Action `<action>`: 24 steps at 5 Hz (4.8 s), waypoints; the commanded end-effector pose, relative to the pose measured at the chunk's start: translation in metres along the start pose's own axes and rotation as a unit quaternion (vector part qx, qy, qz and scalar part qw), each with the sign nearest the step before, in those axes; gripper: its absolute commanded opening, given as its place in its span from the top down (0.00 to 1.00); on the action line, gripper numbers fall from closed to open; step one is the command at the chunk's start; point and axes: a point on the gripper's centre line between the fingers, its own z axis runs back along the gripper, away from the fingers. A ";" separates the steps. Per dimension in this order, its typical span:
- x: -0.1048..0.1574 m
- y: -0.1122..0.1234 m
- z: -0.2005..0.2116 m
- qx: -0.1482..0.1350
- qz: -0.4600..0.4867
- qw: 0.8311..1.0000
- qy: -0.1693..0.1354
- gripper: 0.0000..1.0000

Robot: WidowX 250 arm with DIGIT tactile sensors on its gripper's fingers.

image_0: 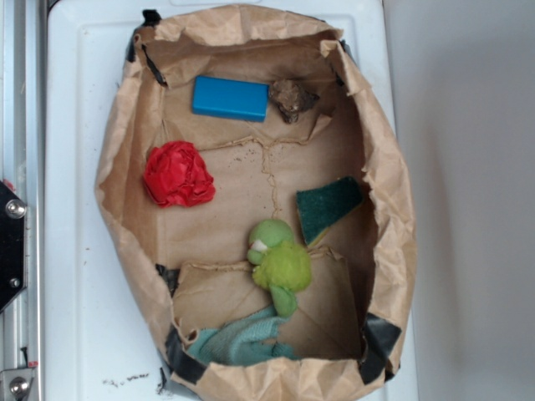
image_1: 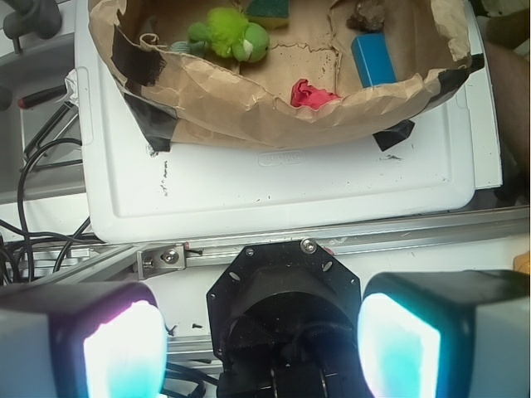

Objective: Grab the rock.

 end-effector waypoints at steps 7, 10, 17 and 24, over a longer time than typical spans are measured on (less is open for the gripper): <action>0.146 0.039 -0.112 0.041 0.022 0.995 -0.088 0.00; 0.162 0.068 -0.138 0.014 0.041 0.997 -0.070 0.00; 0.184 0.078 -0.188 0.074 0.034 0.995 -0.054 0.00; 0.186 0.115 -0.171 0.171 0.085 0.981 -0.042 0.00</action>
